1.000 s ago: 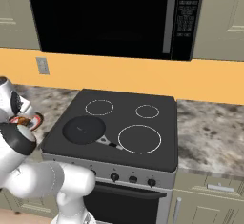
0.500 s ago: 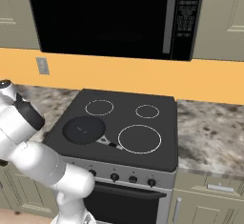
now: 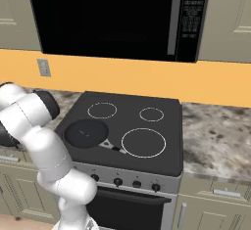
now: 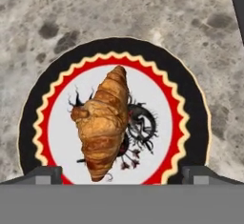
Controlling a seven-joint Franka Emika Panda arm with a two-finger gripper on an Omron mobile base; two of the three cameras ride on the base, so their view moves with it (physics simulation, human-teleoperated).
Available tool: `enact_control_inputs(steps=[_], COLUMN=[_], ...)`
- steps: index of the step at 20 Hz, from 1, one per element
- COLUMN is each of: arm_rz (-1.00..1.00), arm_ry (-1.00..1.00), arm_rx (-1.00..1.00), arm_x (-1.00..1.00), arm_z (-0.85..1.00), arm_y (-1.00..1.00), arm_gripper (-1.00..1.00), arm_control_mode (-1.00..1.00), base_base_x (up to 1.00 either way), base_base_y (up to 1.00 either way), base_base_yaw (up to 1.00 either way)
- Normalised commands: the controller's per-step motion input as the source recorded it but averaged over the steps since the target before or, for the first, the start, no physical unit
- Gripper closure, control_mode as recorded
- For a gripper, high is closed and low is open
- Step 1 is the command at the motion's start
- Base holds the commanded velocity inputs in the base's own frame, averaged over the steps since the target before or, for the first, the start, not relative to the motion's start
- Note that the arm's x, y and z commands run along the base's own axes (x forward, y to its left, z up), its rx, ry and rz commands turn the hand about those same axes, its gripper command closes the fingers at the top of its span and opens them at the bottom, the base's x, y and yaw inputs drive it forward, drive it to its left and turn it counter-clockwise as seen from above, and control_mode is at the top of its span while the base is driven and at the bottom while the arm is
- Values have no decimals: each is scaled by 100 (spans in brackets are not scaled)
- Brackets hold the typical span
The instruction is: Pick the croissant and place it on the pan. Then turn on the stove to warm the croissant.
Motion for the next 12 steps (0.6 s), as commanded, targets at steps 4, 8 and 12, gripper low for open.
enact_control_inputs(steps=[4, 8, 12], arm_rz=[0, 0, 0], arm_ry=[0, 2, 4], arm_rx=[-1, -2, -2], arm_x=[15, 20, 18], arm_z=[-11, -16, -18], arm_y=[17, 16, 13], arm_gripper=[-100, -100, -100], arm_control_mode=[-100, -100, -100], base_base_x=[0, 0, 0], base_base_y=[0, 0, 0], base_base_yaw=[0, 0, 0])
